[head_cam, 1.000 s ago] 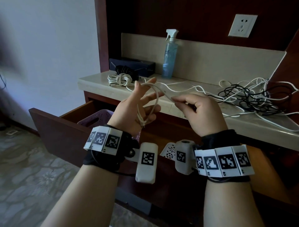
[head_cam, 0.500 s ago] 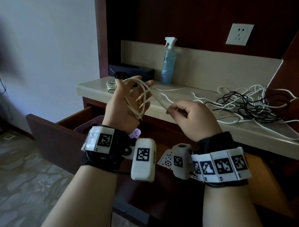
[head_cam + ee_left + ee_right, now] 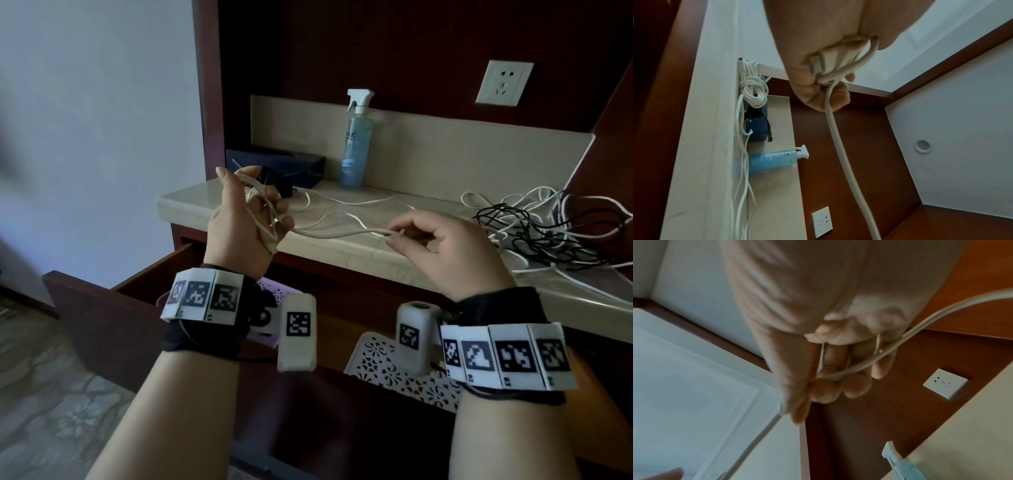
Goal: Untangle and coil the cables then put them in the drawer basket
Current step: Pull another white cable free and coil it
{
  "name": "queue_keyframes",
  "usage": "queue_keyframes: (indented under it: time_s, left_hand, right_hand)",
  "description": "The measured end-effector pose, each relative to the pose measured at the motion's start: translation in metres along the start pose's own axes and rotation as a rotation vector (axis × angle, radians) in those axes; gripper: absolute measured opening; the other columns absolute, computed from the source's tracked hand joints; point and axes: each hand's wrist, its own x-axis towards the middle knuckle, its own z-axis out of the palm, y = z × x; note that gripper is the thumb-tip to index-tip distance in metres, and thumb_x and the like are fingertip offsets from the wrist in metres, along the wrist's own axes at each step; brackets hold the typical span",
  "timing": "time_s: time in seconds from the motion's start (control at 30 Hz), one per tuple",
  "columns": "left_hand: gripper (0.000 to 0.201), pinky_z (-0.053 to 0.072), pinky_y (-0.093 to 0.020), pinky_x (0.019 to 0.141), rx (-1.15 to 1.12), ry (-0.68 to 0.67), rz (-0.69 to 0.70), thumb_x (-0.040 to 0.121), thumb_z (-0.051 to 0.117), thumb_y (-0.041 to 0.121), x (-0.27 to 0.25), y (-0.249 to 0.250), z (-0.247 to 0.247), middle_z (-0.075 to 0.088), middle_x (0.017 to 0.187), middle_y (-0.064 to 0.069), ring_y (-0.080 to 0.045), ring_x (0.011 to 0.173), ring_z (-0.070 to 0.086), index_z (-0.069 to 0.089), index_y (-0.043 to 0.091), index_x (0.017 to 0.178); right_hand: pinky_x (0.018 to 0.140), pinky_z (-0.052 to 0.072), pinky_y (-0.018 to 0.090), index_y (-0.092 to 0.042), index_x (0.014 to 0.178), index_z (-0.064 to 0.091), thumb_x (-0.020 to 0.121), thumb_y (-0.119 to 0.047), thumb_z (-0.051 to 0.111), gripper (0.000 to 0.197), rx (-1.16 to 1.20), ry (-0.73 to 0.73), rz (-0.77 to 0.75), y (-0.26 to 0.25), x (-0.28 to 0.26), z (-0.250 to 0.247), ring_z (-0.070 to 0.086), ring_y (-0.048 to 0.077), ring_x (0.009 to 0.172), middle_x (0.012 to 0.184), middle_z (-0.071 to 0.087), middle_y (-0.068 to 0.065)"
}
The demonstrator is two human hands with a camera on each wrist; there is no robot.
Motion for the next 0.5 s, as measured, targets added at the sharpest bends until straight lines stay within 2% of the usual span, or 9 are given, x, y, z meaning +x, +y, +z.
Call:
queue_keyframes:
  time_s: [0.07, 0.17, 0.27, 0.4, 0.5]
  left_hand:
    - [0.046, 0.041, -0.024, 0.052, 0.078, 0.022, 0.003, 0.096, 0.027, 0.058, 0.003, 0.001, -0.001, 0.052, 0.071, -0.001, -0.014, 0.062, 0.051, 0.054, 0.022, 0.102]
    - [0.047, 0.043, -0.024, 0.052, 0.258, -0.011, -0.057, 0.094, 0.026, 0.060, 0.003, -0.002, 0.000, 0.058, 0.071, 0.002, -0.013, 0.062, 0.054, 0.056, 0.024, 0.093]
    - [0.055, 0.046, -0.026, 0.055, 0.407, -0.084, -0.182, 0.091, 0.026, 0.064, -0.005, -0.011, 0.006, 0.062, 0.074, 0.001, -0.014, 0.061, 0.059, 0.061, 0.020, 0.089]
    - [0.058, 0.042, -0.020, 0.045, 0.420, -0.159, -0.262, 0.093, 0.027, 0.060, -0.017, -0.020, 0.011, 0.062, 0.072, -0.004, -0.017, 0.057, 0.057, 0.061, 0.014, 0.088]
    - [0.065, 0.041, -0.021, 0.044, 0.477, -0.231, -0.300, 0.087, 0.025, 0.065, -0.023, -0.023, 0.012, 0.061, 0.071, -0.005, -0.018, 0.055, 0.057, 0.062, 0.012, 0.092]
  right_hand:
    - [0.077, 0.047, 0.039, -0.027, 0.085, 0.072, 0.081, -0.036, 0.066, 0.011, -0.013, 0.017, -0.097, -0.004, 0.003, 0.004, 0.059, 0.006, 0.070, 0.071, 0.064, -0.016]
    - [0.068, 0.034, 0.029, -0.026, 0.085, 0.074, 0.081, -0.041, 0.058, 0.023, 0.027, 0.018, -0.245, -0.020, 0.009, 0.013, 0.046, -0.005, 0.059, 0.059, 0.048, -0.025]
    - [0.061, 0.034, 0.027, -0.021, 0.086, 0.075, 0.084, -0.036, 0.056, 0.025, 0.124, 0.050, -0.343, -0.037, 0.015, 0.022, 0.043, -0.001, 0.057, 0.060, 0.045, -0.023]
    - [0.053, 0.038, 0.027, -0.018, 0.086, 0.075, 0.085, -0.032, 0.060, 0.020, 0.148, 0.211, -0.282, -0.036, 0.019, 0.027, 0.045, 0.010, 0.055, 0.060, 0.049, -0.010]
    - [0.057, 0.045, 0.030, -0.021, 0.086, 0.075, 0.083, -0.032, 0.061, 0.019, 0.066, 0.241, -0.211, -0.029, 0.019, 0.026, 0.053, 0.013, 0.060, 0.063, 0.059, -0.005]
